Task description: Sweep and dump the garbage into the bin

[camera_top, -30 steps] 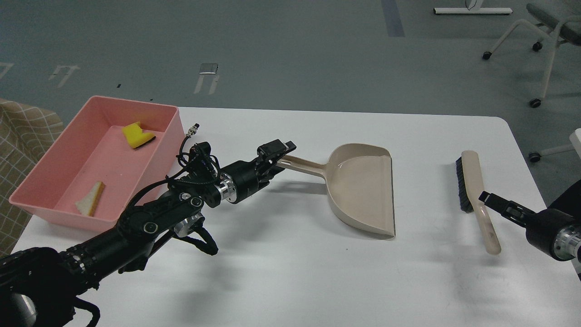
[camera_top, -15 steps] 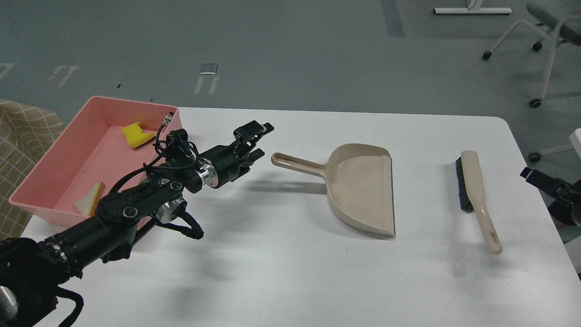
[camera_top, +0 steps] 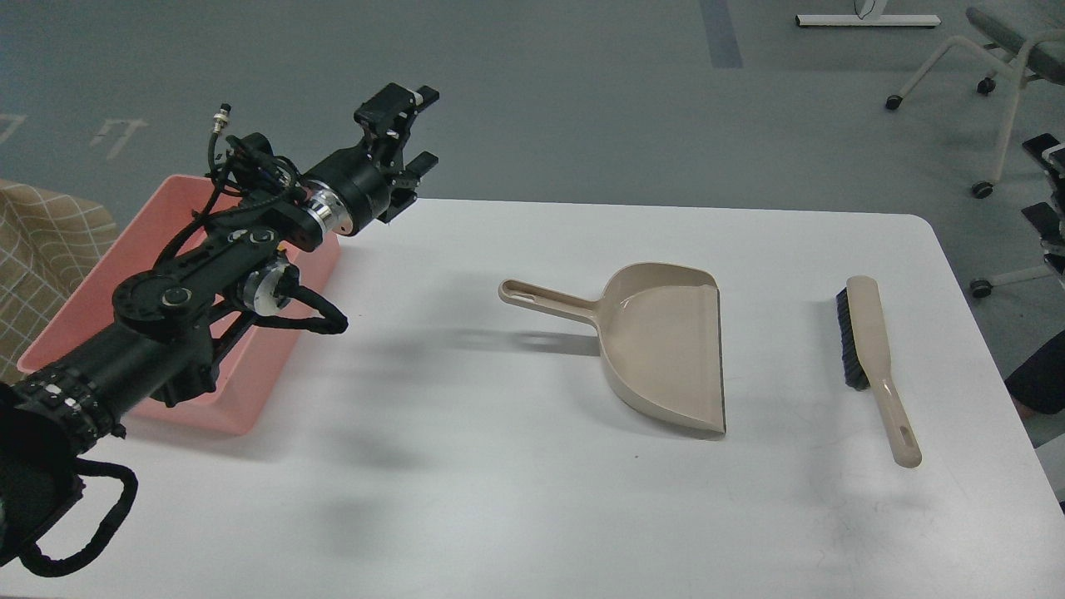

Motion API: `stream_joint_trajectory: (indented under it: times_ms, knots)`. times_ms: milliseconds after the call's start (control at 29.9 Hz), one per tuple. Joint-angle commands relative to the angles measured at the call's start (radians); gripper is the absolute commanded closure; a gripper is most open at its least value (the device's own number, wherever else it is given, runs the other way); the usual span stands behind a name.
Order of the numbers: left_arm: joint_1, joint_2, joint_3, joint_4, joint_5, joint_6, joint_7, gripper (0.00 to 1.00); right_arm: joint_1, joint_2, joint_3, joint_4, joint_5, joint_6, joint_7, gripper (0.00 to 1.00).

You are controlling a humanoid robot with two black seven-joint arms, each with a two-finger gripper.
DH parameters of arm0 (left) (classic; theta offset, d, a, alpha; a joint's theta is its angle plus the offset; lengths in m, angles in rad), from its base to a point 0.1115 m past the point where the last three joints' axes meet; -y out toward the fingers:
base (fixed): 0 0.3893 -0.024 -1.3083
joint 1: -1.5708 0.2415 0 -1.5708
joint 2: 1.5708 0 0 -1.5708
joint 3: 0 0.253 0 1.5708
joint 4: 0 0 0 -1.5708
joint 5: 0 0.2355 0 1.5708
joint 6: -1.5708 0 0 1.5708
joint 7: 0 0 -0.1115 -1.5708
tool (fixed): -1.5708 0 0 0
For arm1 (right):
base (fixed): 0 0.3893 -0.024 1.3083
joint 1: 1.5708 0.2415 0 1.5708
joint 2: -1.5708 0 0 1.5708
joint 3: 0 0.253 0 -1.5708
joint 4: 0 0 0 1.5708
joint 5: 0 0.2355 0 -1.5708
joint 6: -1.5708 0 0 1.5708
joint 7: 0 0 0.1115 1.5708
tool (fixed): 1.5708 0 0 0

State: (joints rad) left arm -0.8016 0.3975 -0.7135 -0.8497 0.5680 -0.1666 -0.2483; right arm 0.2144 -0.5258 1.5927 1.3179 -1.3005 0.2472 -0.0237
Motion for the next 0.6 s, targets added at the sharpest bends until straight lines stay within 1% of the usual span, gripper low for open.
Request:
stream_joint_trajectory:
  times_ms: [0, 67, 134, 268, 335, 368, 402, 569]
  knots:
    - [0.009, 0.017, -0.090, 0.000, -0.117, -0.004, -0.005, 0.02, 0.028, 0.059, 0.007, 0.003, 0.001, -0.023, 0.005, 0.00]
    - [0.018, 0.033, -0.150, 0.000, -0.189, -0.004, -0.005, 0.02, 0.072, 0.107, 0.006, 0.004, 0.003, -0.025, 0.005, 0.00]
    - [0.047, 0.041, -0.217, 0.029, -0.264, -0.004, -0.005, 0.02, 0.114, 0.144, 0.007, 0.015, 0.003, -0.025, 0.005, 0.00]
    - [0.068, 0.030, -0.267, 0.050, -0.292, -0.010, -0.006, 0.02, 0.171, 0.199, 0.007, 0.003, 0.033, -0.025, -0.007, 0.00]
    - [0.070, 0.029, -0.270, 0.050, -0.292, -0.011, -0.006, 0.02, 0.224, 0.268, 0.016, -0.034, 0.192, -0.039, -0.031, 0.00]
    - [0.070, 0.029, -0.270, 0.049, -0.292, -0.013, -0.006, 0.02, 0.233, 0.277, 0.016, -0.048, 0.249, -0.040, -0.039, 0.00]
    - [0.070, 0.030, -0.273, 0.047, -0.293, -0.026, -0.006, 0.02, 0.250, 0.280, 0.018, -0.066, 0.355, -0.039, -0.053, 0.00]
    - [0.079, 0.038, -0.306, 0.046, -0.319, -0.094, -0.008, 0.02, 0.322, 0.282, 0.007, -0.080, 0.564, -0.022, -0.059, 0.00]
